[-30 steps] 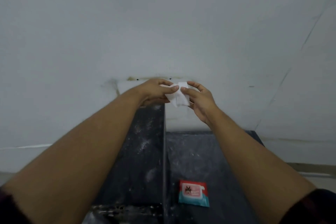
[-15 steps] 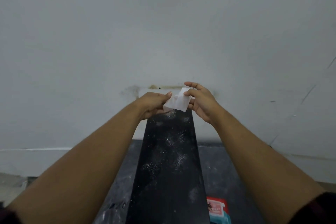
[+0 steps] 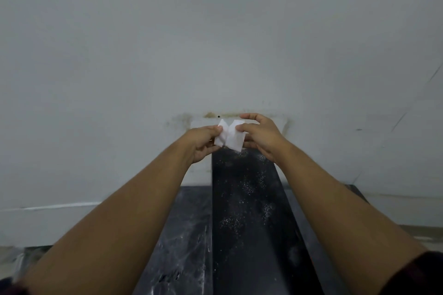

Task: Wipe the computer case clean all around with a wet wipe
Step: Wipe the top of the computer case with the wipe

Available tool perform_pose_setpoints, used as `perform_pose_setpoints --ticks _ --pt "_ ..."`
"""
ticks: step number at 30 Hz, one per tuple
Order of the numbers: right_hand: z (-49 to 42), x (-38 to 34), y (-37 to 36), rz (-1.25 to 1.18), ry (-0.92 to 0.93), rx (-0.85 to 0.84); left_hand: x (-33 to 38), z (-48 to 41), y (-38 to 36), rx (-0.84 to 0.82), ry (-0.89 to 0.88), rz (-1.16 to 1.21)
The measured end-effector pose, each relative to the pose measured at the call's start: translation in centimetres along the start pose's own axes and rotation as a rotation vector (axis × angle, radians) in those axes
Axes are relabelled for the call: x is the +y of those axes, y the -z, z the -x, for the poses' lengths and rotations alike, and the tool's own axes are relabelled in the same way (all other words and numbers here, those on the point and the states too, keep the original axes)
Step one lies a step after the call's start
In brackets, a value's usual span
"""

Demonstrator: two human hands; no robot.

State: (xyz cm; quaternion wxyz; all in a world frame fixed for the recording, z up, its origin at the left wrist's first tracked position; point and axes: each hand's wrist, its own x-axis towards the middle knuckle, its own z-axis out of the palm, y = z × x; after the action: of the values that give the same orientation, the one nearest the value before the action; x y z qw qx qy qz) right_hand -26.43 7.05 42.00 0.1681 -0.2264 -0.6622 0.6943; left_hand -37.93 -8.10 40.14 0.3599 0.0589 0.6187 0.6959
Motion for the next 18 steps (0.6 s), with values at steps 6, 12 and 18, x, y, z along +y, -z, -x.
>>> perform_pose_setpoints --ticks 6,12,18 --pt "0.3 0.5 -0.9 0.119 0.03 0.117 -0.6 0.3 0.7 -0.025 0.018 0.04" --pt "0.3 1.1 -0.3 0.41 0.15 0.245 -1.8 -0.2 -0.5 0.047 -0.047 -0.094" --pt "-0.3 0.7 -0.2 0.539 0.316 0.268 -1.8 -0.1 -2.4 0.018 -0.061 0.02"
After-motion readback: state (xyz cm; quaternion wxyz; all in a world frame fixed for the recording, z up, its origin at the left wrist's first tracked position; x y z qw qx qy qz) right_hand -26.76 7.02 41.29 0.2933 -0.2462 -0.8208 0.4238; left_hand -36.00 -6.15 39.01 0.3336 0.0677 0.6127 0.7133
